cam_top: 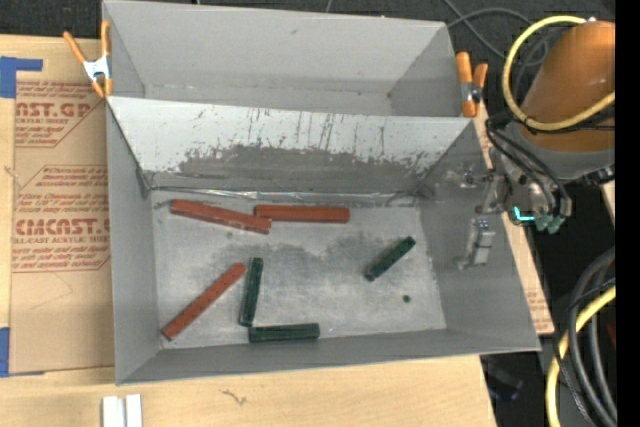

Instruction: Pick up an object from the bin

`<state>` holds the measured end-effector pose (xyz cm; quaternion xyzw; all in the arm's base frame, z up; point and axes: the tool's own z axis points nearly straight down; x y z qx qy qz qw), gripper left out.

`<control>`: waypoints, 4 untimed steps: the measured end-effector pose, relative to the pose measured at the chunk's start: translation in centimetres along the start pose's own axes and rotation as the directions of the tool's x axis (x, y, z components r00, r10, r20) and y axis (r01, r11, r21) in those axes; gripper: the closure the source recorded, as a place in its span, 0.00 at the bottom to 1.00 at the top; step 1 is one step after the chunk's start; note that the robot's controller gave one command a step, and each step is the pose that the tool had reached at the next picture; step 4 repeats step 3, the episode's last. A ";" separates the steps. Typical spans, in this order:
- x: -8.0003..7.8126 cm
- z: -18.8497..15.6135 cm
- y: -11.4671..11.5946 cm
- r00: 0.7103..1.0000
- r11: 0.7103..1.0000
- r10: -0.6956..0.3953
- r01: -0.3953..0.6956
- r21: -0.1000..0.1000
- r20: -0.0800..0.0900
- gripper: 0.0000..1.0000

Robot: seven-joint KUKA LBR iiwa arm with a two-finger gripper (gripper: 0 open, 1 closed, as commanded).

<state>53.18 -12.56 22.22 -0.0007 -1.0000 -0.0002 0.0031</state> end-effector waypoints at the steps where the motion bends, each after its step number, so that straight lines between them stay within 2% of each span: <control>1: 0.6 14.5 2.1 0.988 0.988 -0.157 0.157 -0.002 -0.001 0.00; 2: 0.4 14.1 2.0 0.988 0.988 -0.156 0.156 0.001 0.006 1.00; 3: -1.9 0.0 -3.0 0.985 0.985 -0.171 0.171 0.006 0.016 1.00; 4: -1.9 0.0 -3.0 0.985 0.985 -0.171 0.171 0.006 0.016 1.00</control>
Offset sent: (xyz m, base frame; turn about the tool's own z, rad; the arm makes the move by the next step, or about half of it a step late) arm -0.0047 0.0197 -0.1396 -0.1565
